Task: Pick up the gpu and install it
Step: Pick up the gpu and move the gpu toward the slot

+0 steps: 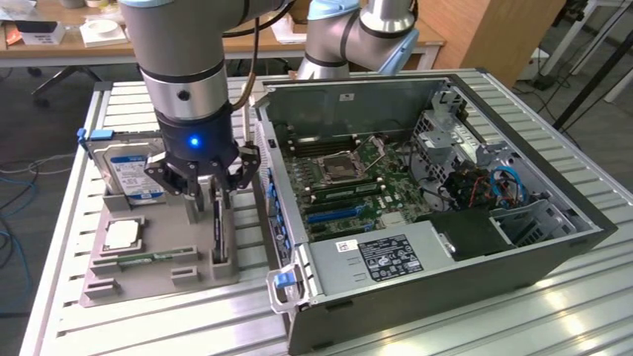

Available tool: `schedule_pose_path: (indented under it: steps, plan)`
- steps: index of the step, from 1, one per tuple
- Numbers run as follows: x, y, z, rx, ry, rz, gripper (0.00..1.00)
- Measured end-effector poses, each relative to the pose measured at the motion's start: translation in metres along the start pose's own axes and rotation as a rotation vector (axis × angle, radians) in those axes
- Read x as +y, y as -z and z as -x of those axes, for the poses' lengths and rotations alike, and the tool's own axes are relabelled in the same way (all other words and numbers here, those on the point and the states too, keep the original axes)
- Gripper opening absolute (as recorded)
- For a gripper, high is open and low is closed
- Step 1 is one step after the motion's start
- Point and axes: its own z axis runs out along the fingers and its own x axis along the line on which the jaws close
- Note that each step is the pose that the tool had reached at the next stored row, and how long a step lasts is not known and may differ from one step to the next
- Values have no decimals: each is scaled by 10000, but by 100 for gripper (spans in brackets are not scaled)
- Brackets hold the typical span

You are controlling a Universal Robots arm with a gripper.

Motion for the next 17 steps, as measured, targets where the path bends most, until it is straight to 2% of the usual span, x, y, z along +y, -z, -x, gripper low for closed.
schedule_pose_path:
  steps: [17]
  plan:
    - [3,-37,47,1,-8,-1,43]
